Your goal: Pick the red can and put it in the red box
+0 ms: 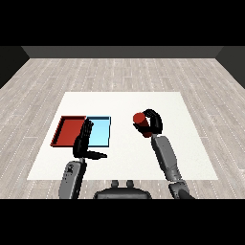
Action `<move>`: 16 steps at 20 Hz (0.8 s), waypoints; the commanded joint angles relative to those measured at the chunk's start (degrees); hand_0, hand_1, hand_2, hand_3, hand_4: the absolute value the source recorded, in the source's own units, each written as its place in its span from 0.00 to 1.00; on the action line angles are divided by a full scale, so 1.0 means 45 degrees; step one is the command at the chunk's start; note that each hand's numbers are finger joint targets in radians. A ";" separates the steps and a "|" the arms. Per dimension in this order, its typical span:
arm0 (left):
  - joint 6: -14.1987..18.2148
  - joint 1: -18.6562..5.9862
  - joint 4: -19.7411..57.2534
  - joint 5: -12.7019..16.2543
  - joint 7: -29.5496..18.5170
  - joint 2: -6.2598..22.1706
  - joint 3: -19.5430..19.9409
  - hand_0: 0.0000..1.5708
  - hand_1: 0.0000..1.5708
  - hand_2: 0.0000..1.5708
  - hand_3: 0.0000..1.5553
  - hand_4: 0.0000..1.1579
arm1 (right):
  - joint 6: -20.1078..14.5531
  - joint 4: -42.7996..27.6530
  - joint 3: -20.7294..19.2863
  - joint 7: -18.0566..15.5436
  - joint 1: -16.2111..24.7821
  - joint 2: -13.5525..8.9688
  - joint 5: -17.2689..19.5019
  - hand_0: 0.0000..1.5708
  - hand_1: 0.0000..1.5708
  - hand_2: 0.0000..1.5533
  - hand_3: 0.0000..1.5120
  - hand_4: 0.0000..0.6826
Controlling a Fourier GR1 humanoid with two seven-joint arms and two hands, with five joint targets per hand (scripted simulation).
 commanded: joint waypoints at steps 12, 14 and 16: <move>0.1925 -0.2368 0.2418 -0.0446 0.1143 -0.0068 -0.1667 0.00 0.00 0.00 0.00 0.00 | -0.2879 -0.4533 0.3520 0.1297 0.1875 0.0378 0.0695 0.91 0.91 0.92 0.92 0.93; 0.1969 -0.2353 0.3259 -0.0215 0.0607 -0.0068 -0.1946 0.00 0.00 0.00 0.00 0.00 | -0.3272 -0.4447 0.4330 0.0778 0.2130 0.0570 0.0379 0.92 0.92 0.92 0.92 0.89; 0.2992 -0.1634 0.1953 -0.0554 0.1437 -0.0069 -0.3426 0.00 0.00 0.00 0.00 0.00 | -0.2248 -0.4348 0.3243 0.0748 0.1838 0.0569 0.0317 0.92 0.92 0.92 0.92 0.90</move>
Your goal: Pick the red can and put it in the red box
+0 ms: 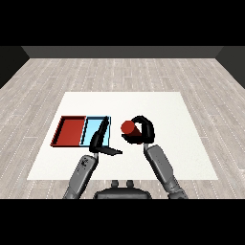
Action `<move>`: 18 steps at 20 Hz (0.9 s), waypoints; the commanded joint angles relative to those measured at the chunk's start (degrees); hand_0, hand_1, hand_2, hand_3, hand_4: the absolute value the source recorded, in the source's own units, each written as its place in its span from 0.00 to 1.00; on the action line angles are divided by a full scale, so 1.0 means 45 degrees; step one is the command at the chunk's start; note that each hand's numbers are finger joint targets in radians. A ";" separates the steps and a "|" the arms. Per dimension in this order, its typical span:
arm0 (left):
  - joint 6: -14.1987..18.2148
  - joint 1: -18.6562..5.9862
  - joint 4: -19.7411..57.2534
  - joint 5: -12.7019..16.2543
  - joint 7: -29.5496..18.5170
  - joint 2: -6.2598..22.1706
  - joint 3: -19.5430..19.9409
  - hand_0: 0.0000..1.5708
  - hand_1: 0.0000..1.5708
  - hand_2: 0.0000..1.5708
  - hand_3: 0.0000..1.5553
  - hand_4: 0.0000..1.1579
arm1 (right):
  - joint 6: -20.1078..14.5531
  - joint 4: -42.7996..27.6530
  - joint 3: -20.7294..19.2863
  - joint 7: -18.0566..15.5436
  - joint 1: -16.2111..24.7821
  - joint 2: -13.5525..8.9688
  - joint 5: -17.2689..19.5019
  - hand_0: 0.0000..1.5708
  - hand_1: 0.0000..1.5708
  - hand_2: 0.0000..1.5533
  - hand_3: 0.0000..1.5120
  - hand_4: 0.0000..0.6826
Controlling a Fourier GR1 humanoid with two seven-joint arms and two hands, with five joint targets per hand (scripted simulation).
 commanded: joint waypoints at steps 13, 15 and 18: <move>0.1050 -0.0193 0.1847 0.0884 -0.0855 -0.0004 -0.1397 0.00 0.00 0.00 0.00 0.00 | 0.0189 0.0387 0.0987 -0.1400 0.0545 0.0066 -0.0308 0.93 0.93 0.92 0.92 0.96; 0.1137 -0.1464 0.3593 0.1618 -0.1391 -0.0004 -0.1204 0.00 0.00 0.00 0.00 0.00 | -0.0589 -0.0484 0.1239 -0.0290 -0.0083 0.0066 0.0077 0.93 0.93 0.92 0.92 0.97; 0.2158 -0.1327 0.2675 0.1725 -0.0253 -0.0002 -0.2363 0.00 0.00 0.00 0.00 0.00 | -0.0763 -0.0490 0.1901 -0.0613 0.0218 0.0067 -0.0302 0.94 0.94 0.92 0.92 0.97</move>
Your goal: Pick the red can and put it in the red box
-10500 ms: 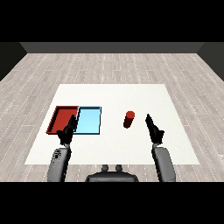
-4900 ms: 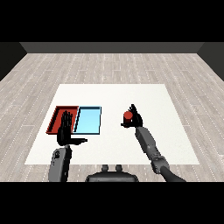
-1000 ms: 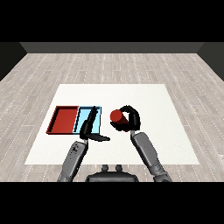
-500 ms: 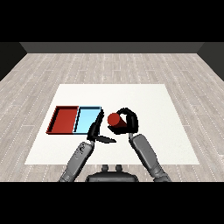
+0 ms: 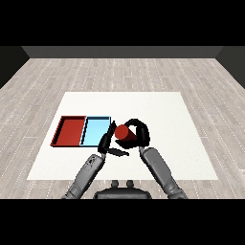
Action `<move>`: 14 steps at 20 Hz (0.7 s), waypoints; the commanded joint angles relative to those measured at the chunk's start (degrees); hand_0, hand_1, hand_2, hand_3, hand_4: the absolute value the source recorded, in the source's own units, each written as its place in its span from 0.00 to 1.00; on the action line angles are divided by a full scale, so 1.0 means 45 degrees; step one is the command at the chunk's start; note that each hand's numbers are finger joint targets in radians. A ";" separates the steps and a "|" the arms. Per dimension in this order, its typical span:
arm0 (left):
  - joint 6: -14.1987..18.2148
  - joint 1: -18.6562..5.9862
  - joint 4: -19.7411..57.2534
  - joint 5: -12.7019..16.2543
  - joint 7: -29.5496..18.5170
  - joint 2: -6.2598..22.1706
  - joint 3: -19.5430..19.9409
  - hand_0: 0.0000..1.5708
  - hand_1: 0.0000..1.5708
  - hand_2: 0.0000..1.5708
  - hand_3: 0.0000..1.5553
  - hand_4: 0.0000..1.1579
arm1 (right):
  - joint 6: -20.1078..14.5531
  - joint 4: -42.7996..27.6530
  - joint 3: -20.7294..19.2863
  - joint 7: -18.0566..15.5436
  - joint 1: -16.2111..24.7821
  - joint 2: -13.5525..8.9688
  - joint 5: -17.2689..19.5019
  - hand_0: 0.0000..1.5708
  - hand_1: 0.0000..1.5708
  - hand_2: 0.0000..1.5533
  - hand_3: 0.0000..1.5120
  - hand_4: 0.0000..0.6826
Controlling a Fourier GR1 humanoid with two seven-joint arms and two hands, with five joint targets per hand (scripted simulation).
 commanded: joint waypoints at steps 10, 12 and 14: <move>-0.0009 -0.0613 0.1337 0.1137 -0.0877 -0.0028 -0.0566 0.00 0.00 0.00 0.00 0.00 | -0.0832 0.0079 0.1123 -0.0625 -0.0198 0.0012 -0.1290 0.95 0.95 0.93 0.93 0.94; 0.0450 -0.0223 0.0156 0.1106 -0.0316 -0.0028 -0.0869 0.00 0.00 0.00 0.00 0.00 | -0.1050 -0.0134 0.1393 -0.0267 -0.0307 0.0012 -0.1044 0.96 0.96 0.94 0.94 0.97; 0.0164 -0.1241 0.2121 0.1756 -0.1409 -0.0028 -0.0643 0.00 0.00 0.00 0.00 0.00 | -0.0563 0.0188 0.0954 -0.0905 -0.0490 0.0012 -0.1474 0.96 0.96 0.93 0.94 0.96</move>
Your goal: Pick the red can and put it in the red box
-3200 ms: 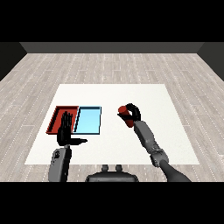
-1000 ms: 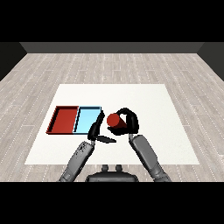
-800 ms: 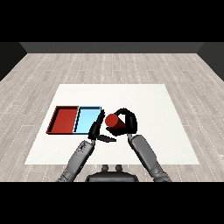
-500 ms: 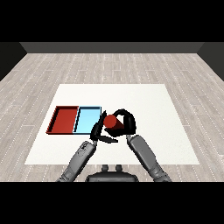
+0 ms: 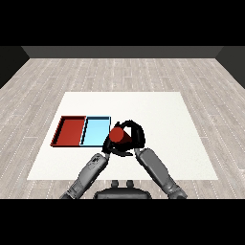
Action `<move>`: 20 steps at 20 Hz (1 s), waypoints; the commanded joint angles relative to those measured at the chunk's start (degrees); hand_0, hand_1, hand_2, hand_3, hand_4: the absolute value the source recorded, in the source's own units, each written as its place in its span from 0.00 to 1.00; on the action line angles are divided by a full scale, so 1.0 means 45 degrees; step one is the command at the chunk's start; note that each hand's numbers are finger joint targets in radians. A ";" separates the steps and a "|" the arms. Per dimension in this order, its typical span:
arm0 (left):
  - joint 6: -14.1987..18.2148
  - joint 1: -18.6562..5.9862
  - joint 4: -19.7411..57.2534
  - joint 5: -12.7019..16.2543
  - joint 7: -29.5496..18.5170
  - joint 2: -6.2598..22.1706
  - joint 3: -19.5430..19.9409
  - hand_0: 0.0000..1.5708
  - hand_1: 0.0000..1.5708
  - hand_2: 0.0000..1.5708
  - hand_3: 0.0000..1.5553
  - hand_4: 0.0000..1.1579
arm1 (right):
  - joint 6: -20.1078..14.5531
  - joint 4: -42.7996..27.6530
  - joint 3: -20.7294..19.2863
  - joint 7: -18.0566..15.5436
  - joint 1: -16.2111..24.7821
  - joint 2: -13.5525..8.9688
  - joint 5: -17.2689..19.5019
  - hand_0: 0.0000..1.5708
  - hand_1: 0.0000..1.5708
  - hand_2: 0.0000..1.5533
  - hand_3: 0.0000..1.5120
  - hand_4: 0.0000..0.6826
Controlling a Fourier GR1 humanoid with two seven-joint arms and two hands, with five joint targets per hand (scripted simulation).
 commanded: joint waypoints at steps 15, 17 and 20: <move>0.2476 -0.0992 0.0435 0.1379 0.0514 0.0005 0.0364 1.00 1.00 1.00 0.98 0.98 | -0.1174 0.0012 0.1327 0.0116 -0.0514 0.0001 -0.0286 0.97 0.97 0.94 0.92 0.96; 0.2767 -0.0468 0.0684 0.1272 -0.0061 0.0004 -0.0304 1.00 1.00 0.99 0.95 0.97 | -0.1562 0.0396 0.1781 -0.0316 -0.0670 0.0001 -0.0637 0.95 0.95 0.93 0.92 0.96; 0.3301 -0.1409 0.1869 0.2356 -0.0893 0.0006 -0.0756 1.00 1.00 1.00 0.95 0.96 | -0.0366 0.0359 0.0880 -0.0391 -0.0088 -0.0002 -0.0415 0.95 0.95 0.93 0.92 0.95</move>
